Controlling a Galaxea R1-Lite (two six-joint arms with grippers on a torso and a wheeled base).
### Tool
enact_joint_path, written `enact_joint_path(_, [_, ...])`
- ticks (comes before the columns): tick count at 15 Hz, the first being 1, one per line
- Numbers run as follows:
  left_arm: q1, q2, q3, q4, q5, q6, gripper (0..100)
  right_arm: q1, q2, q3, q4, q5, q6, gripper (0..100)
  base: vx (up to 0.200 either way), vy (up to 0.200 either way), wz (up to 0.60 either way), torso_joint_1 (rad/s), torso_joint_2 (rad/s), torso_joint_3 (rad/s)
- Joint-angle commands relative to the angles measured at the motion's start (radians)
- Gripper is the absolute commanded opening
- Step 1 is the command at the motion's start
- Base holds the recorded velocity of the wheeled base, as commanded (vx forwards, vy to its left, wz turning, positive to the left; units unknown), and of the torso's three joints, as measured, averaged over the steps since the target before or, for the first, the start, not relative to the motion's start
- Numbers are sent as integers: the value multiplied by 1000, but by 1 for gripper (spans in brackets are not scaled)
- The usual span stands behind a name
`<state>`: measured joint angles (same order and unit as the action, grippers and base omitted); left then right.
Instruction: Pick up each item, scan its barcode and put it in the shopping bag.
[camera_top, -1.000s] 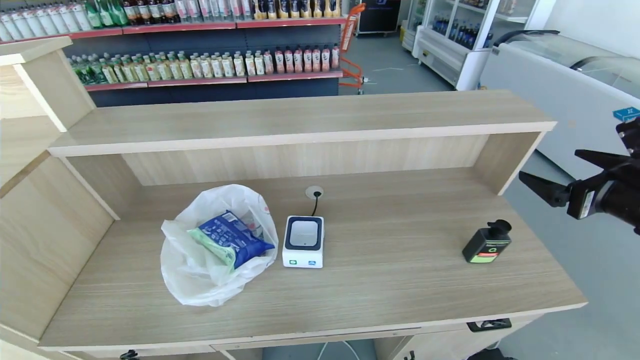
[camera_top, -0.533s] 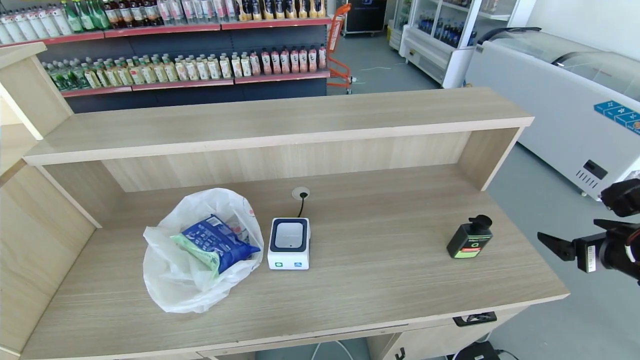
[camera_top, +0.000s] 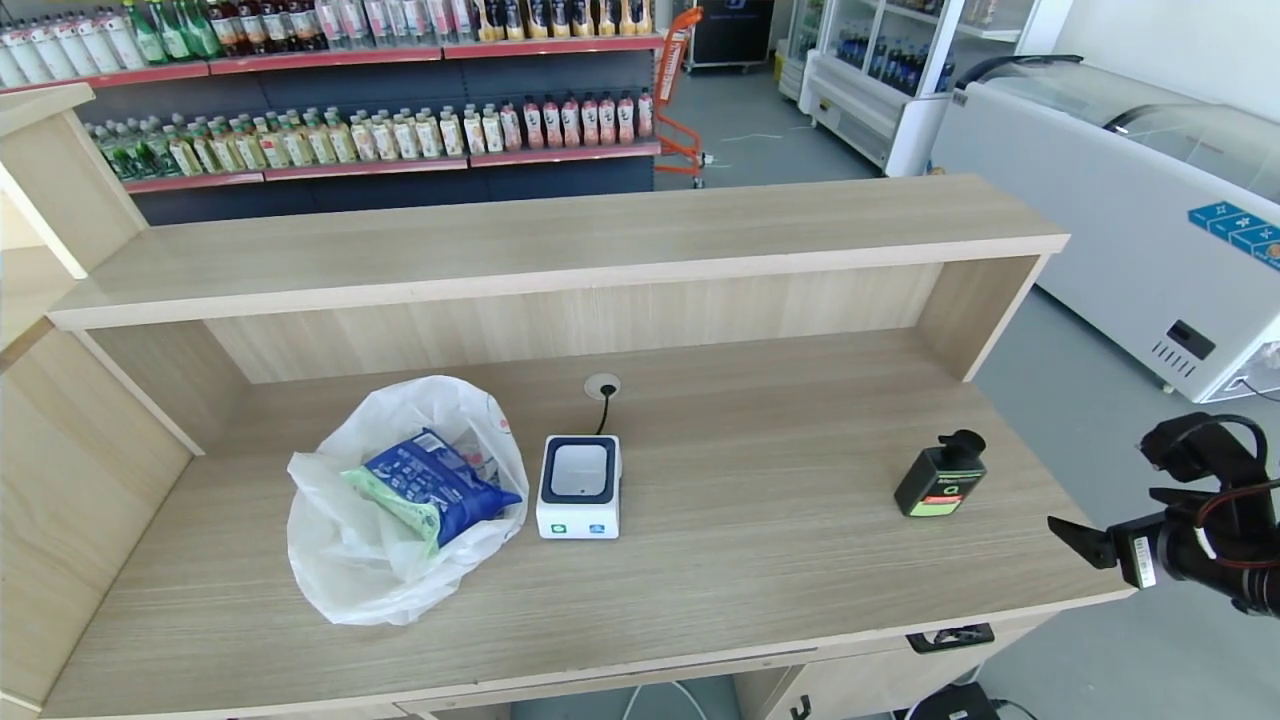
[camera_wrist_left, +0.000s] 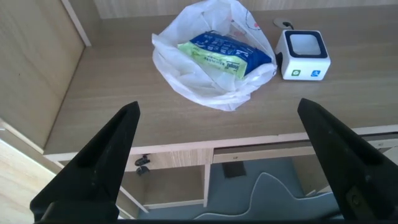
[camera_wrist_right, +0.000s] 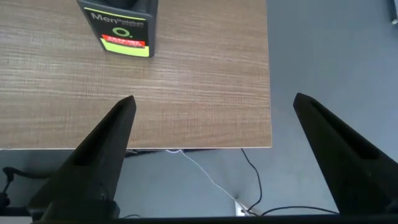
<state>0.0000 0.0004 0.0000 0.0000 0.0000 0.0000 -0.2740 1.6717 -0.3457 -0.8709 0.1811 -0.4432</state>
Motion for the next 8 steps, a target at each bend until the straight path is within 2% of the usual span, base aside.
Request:
enact_joint_path(1, [0, 0, 0, 0, 0, 0, 100, 1, 103, -29, -10, 1, -2, 100, 0, 0, 0, 0, 0, 0])
enact_joint_path(6, [0, 0, 0, -2, 0, 0, 100, 18, 207, -130, -30, 12, -3, 100, 0, 0, 0, 0, 0, 0])
enact_joint_path(8, [0, 0, 0, 0, 0, 0, 100, 33, 234, -164, -31, 58, -2, 100, 0, 0, 0, 0, 0, 0])
